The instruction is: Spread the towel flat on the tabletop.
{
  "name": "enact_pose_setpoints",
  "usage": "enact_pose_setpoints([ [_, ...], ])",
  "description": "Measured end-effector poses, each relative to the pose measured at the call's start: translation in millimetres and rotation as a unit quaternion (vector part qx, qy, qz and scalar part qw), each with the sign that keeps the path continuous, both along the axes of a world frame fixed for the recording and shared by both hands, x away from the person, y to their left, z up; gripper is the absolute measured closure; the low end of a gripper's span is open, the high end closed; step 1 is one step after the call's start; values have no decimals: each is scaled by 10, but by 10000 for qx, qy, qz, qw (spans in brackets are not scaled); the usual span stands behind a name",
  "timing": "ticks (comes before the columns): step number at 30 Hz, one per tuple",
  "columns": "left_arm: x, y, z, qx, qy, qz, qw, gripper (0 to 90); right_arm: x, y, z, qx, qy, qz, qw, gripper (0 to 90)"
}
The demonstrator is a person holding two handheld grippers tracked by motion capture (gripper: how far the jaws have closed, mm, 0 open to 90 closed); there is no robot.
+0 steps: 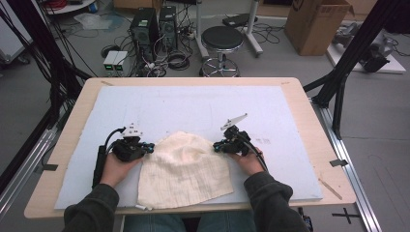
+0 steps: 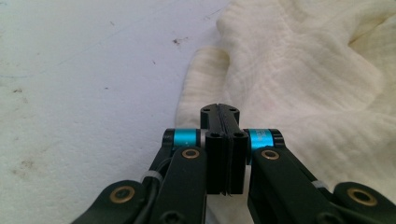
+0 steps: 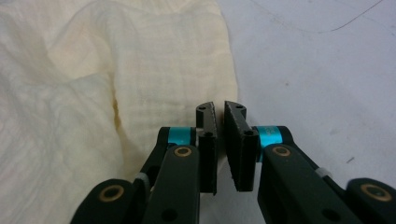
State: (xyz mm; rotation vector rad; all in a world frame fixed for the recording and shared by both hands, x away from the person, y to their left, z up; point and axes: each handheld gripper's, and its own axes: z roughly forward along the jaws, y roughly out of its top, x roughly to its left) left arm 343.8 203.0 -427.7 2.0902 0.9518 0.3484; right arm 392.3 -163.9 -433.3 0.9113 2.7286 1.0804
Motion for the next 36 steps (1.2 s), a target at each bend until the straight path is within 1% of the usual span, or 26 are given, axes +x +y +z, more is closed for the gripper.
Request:
enact_pose_setpoints([
  [1,-5,-6,8,-23,-11,-29,10000,889,-2,-10,17,-63,-31,25,10000,858],
  [3,-19,-24,22,-73,-28,-70,9999,889,-5,-47,71,-171,-144,-47,9997,860],
  [5,-26,-47,37,-103,-50,-115,9999,889,-15,-94,178,-317,-402,-202,9985,861],
  [7,-32,-75,49,-179,-67,-160,9997,889,-18,-129,315,-451,-707,-362,9958,860],
  [9,-41,-104,56,-187,-72,-212,9996,889,-12,-120,427,-676,-1059,-490,9909,860],
  [10,-43,-113,58,-150,-83,-226,9996,889,-8,-98,456,-771,-1167,-553,9886,860],
  [11,-45,-116,56,-106,-86,-242,9996,889,4,-71,458,-783,-1205,-574,9880,858],
  [12,-48,-117,52,-114,-64,-225,9997,890,23,-37,431,-787,-1170,-542,9885,851],
  [13,-51,-108,49,-86,-59,-238,9997,889,43,10,379,-770,-1029,-496,9905,817],
  [15,-59,-87,43,-97,-37,-240,9997,889,88,87,253,-643,-726,-335,9947,681],
  [16,-68,-79,39,-103,-40,-222,9997,889,99,106,220,-618,-612,-333,9957,672],
  [17,-71,-69,34,-108,-43,-230,9997,889,96,101,215,-529,-614,-350,9961,669],
  [18,-71,-61,26,-92,-29,-224,9997,889,84,74,230,-352,-662,-365,9965,665],
  [19,-67,-51,20,-67,3,-228,9997,889,74,34,259,-235,-687,-400,9966,656],
  [21,-57,-52,9,-95,29,-200,9998,889,54,-61,323,-160,-747,-513,9958,637],
  [24,-44,-70,-5,-120,52,-225,9997,888,30,-239,368,-20,-729,-716,9948,628],
  [26,-37,-85,-11,-60,48,-258,9996,887,33,-321,334,29,-640,-836,9944,617],
  [27,-35,-96,-15,-90,72,-265,9996,886,37,-342,294,63,-567,-853,9947,614],
  [28,-34,-103,-17,-93,87,-278,9995,886,48,-343,244,60,-440,-867,9952,599],
  [29,-31,-115,-20,-108,74,-297,9995,886,61,-340,202,5,-390,-831,9958,592],
  [30,-29,-117,-18,-114,86,-302,9994,885,67,-315,138,-62,-359,-827,9959,590],
  [32,-21,-111,-13,-223,94,-297,9993,876,84,-272,54,-179,-348,-804,9960,602],
  [33,-16,-100,-4,-246,72,-295,9992,871,90,-251,23,-265,-347,-804,9958,632],
  [34,-11,-94,1,-299,58,-268,9992,868,94,-235,-3,-322,-405,-787,9956,663],
  [35,-1,-87,10,-323,66,-263,9991,859,95,-241,-9,-275,-458,-775,9956,720],
  [36,8,-86,15,-344,83,-260,9990,833,98,-247,-13,-215,-420,-710,9964,778],
])
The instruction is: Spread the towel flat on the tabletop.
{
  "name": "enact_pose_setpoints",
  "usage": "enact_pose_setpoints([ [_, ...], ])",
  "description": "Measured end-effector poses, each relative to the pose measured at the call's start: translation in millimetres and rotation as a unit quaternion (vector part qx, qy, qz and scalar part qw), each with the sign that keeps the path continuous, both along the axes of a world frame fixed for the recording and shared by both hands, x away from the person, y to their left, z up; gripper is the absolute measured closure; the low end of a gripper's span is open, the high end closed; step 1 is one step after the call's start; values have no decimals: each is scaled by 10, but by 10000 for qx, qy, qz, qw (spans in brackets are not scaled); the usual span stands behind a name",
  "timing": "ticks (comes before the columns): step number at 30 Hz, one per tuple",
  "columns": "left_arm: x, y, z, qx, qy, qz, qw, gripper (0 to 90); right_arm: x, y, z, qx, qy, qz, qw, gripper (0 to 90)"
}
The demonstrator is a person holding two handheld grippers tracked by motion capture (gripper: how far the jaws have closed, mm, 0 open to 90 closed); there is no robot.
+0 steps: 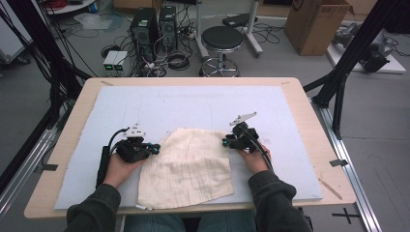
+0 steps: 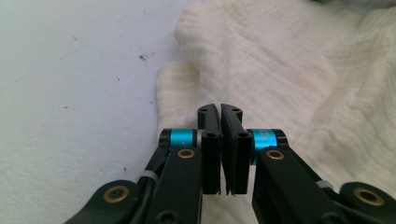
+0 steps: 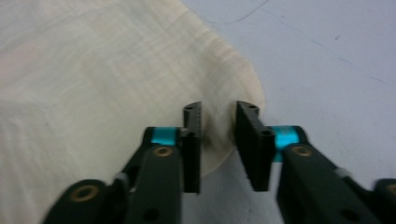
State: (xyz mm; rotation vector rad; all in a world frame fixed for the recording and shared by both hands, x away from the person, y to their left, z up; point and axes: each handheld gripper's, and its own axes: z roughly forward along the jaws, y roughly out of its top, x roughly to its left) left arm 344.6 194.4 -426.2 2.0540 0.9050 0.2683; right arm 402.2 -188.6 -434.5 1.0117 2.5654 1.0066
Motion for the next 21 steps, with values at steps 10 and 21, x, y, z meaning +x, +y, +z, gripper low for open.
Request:
enact_pose_setpoints([
  [10,230,39,65,-412,-87,493,9979,681,-124,-73,91,-11,56,581,9983,864],
  [21,472,-138,-121,-130,324,483,9982,772,-113,-165,73,30,71,638,9979,863],
])
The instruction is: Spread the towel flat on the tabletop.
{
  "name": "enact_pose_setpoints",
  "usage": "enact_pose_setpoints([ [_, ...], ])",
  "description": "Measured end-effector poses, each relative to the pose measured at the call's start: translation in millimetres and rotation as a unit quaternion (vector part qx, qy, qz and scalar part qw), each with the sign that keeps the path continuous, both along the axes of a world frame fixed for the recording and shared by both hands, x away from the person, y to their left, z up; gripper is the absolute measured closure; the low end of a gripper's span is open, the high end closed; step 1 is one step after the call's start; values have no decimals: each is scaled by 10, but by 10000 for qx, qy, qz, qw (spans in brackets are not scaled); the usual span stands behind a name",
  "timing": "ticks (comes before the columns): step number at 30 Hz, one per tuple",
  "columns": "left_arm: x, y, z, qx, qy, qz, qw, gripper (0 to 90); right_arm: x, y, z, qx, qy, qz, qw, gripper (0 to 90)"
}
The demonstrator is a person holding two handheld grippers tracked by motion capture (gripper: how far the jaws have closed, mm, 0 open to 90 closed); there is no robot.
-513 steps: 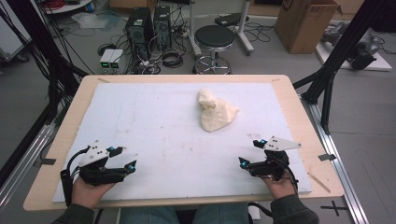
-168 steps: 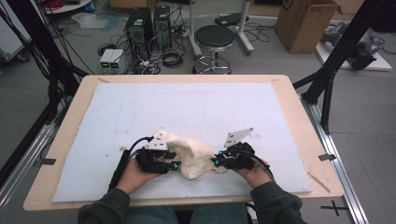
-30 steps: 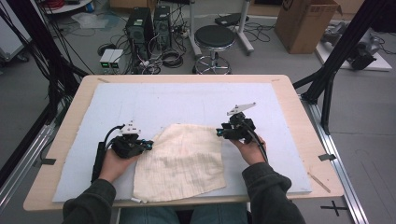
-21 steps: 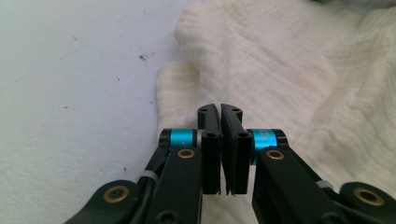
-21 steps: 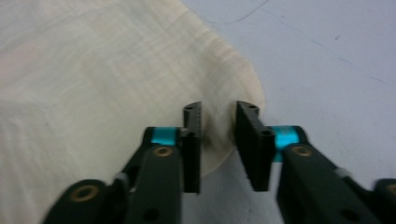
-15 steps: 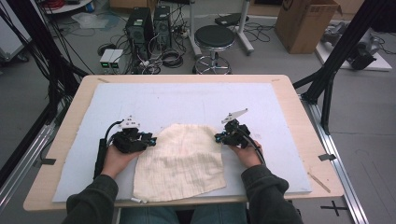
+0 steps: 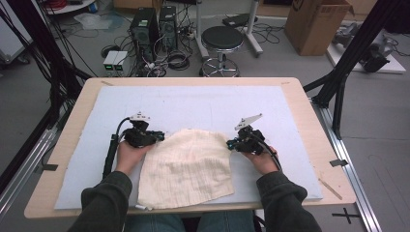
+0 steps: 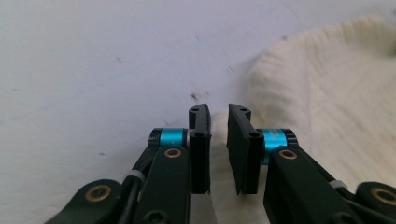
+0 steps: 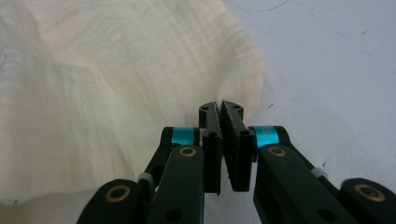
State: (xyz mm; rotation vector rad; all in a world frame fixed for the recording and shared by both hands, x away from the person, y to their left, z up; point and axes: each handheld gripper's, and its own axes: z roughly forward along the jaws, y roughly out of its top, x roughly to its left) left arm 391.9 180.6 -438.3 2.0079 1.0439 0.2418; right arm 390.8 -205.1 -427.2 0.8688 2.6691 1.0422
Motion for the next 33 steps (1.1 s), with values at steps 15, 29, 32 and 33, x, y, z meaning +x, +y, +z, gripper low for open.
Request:
enact_pose_setpoints([
  [15,-101,-126,63,597,-365,-176,9974,870,24,-13,-38,90,-19,-37,10000,864],
  [29,338,117,245,5,-897,1305,9874,876,618,-9,284,106,-558,-791,9952,865],
  [32,412,141,256,-55,-852,1481,9853,791,766,-19,278,189,-585,-1169,9912,757],
  [33,412,156,252,-125,-817,1446,9860,757,785,-32,266,232,-594,-1221,9905,739],
])
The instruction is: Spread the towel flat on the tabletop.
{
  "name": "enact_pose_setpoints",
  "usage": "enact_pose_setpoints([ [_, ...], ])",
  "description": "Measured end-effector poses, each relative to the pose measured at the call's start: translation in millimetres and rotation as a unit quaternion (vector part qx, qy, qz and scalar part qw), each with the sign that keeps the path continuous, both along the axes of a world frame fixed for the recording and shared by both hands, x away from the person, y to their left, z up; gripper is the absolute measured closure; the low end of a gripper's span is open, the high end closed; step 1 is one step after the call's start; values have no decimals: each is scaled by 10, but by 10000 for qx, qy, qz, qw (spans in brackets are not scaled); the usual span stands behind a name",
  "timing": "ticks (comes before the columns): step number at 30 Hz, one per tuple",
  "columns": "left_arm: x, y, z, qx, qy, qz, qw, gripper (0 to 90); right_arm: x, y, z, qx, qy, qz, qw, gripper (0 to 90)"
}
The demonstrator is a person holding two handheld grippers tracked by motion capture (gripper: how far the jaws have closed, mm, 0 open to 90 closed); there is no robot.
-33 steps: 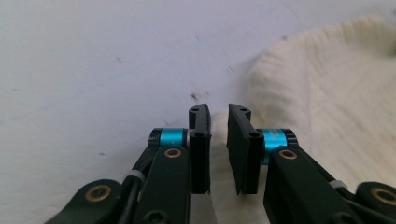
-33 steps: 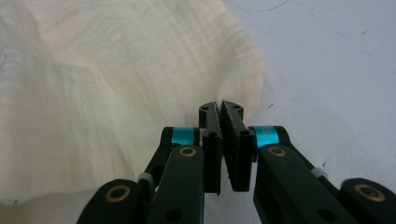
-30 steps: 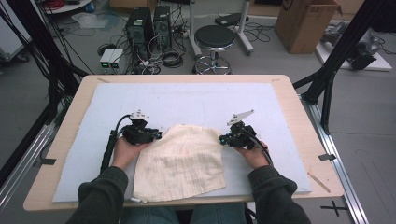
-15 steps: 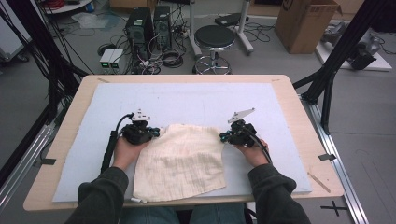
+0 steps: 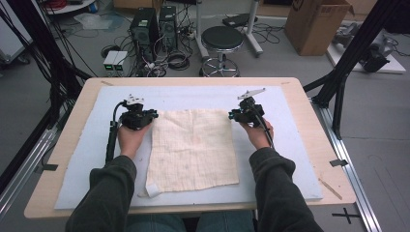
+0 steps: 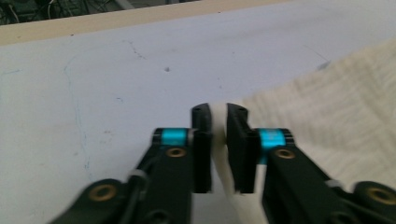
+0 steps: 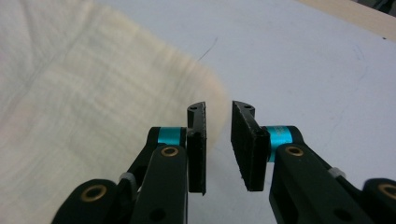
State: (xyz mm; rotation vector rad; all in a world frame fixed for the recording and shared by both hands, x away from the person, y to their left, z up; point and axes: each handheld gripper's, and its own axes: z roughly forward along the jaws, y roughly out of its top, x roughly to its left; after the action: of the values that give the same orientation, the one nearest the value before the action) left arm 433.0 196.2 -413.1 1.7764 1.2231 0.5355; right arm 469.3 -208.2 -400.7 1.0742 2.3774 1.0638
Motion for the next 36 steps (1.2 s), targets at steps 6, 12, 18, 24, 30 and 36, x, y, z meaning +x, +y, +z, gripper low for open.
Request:
enact_pose_setpoints([
  [6,-135,37,27,-99,21,-472,9988,728,-97,-45,20,120,211,234,9994,647],
  [12,-448,69,88,-57,-130,-983,9951,684,-408,-93,116,375,167,638,9971,586],
  [18,-777,96,129,20,-294,-1349,9904,645,-767,-96,152,479,-14,1044,9934,565],
  [24,-1055,127,68,45,-310,-1646,9859,616,-1055,-103,54,505,-45,1377,9892,540],
  [30,-1337,148,-38,32,-227,-2060,9783,554,-1351,-123,-106,482,108,1878,9810,540],
  [36,-1532,121,-179,191,19,-2554,9666,510,-1506,-151,-298,175,376,2132,9761,541],
])
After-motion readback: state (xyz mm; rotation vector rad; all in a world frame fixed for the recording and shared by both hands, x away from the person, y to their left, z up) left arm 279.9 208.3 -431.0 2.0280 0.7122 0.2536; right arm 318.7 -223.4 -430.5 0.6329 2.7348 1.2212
